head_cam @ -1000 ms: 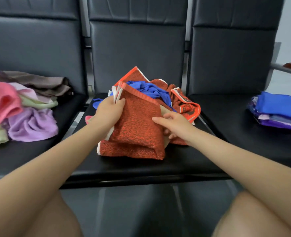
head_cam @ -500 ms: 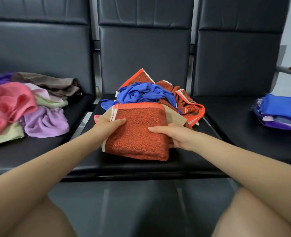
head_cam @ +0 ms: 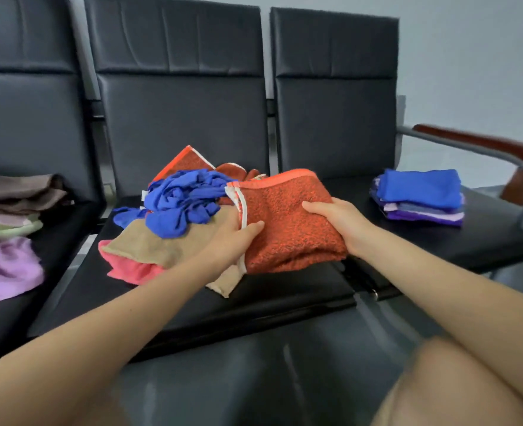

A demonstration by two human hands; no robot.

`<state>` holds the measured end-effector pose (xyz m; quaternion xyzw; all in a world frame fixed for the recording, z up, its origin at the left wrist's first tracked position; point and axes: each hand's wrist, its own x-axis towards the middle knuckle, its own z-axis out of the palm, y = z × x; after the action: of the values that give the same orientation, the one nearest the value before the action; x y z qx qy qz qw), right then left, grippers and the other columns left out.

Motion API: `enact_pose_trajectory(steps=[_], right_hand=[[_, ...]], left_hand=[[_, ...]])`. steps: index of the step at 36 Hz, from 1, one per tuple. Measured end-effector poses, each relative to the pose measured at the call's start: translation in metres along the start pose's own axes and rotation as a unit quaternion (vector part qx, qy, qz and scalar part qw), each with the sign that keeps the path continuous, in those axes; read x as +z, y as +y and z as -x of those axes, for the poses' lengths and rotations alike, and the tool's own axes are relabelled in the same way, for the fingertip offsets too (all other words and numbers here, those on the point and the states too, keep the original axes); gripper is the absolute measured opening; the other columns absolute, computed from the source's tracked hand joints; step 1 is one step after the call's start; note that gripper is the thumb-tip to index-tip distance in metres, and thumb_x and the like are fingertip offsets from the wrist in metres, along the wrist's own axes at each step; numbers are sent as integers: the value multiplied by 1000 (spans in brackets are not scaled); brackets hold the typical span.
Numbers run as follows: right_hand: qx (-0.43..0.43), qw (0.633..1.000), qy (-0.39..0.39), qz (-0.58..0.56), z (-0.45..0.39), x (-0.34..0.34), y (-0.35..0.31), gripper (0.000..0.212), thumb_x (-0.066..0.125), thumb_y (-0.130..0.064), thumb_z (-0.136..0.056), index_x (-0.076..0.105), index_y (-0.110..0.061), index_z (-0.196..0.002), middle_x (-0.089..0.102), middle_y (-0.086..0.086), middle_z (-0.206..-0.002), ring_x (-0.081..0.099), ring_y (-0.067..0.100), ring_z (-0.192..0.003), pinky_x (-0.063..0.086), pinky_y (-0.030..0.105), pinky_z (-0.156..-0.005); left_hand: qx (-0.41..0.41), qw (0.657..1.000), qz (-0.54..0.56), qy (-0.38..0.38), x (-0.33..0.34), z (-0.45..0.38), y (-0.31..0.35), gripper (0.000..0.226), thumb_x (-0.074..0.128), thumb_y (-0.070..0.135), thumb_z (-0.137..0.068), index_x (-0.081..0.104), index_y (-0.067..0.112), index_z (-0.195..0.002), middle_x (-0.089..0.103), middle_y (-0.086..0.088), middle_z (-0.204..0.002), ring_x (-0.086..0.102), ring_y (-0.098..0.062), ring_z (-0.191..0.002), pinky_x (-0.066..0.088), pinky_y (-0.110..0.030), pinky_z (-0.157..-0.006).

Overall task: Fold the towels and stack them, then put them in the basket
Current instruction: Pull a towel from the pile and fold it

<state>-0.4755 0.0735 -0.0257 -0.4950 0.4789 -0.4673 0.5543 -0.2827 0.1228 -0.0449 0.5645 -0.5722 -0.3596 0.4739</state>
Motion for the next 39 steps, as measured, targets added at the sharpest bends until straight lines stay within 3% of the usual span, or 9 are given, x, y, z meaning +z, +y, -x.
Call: enact_pose_trajectory(steps=[5,11,18,22,24,29,33,35,39], right_hand=[[-29,993,83,81,-20,-63,-9,27,71,-19,-87,66,-7,-110,71,13,-104,69,25,-91,55,34,-81],[-36,988,132,68,-51,-153,-50,31,68,-19,-88,62,-3,-114,70,12,-94,67,21,-76,53,29,-65],[-92,985,138,48,-104,-243,-92,34,61,-7,-90,59,-1,-124,70,13,-95,68,20,-78,58,29,-72],[-119,948,240,169,-135,-286,-83,68,75,-37,-74,56,-4,-130,64,14,-123,63,29,-111,48,43,-102],[-59,919,249,301,-141,-301,-70,79,67,-47,-83,40,-5,-144,50,10,-141,49,30,-129,36,36,-110],[26,960,154,231,-145,-321,-16,63,51,-44,-97,27,-17,-149,47,2,-143,55,18,-112,42,30,-92],[-44,966,172,188,-146,-322,0,44,51,-35,-98,42,-21,-139,58,-5,-116,56,-2,-85,44,17,-68],[-53,968,167,181,-152,-315,1,33,51,-36,-98,48,-26,-129,62,-8,-107,58,-1,-82,42,15,-60],[-67,974,137,167,-181,-285,3,36,58,-39,-93,57,-22,-125,68,-1,-117,66,11,-98,52,28,-86]], left_hand=[[-4,997,-59,-46,66,-46,16,54,51,12,-96,34,16,-147,48,-4,-141,46,-22,-129,33,-29,-110],[-21,998,21,-60,146,-110,64,45,57,19,-91,47,14,-135,58,-4,-126,57,-25,-115,44,-36,-103],[-4,988,154,-17,227,-186,105,62,64,21,-89,38,12,-145,49,-5,-136,53,-22,-118,44,-42,-104],[-4,984,176,-27,267,-214,107,60,58,24,-93,35,14,-147,44,-5,-143,49,-21,-125,40,-39,-108],[-25,986,154,-63,289,-222,96,60,53,33,-94,34,15,-148,42,-5,-147,46,-22,-129,38,-39,-109],[-105,973,131,-161,320,-219,64,57,38,55,-96,40,20,-141,51,-2,-136,56,-19,-102,46,-30,-72],[-110,960,178,-188,324,-217,47,57,32,66,-93,43,32,-137,58,4,-127,59,-15,-93,47,-40,-91],[-109,958,209,-166,316,-221,43,54,32,68,-92,54,32,-126,65,7,-113,62,-15,-92,50,-34,-80],[-98,966,224,-87,287,-232,36,56,31,71,-90,62,30,-112,67,8,-100,62,-13,-91,46,-30,-69]])
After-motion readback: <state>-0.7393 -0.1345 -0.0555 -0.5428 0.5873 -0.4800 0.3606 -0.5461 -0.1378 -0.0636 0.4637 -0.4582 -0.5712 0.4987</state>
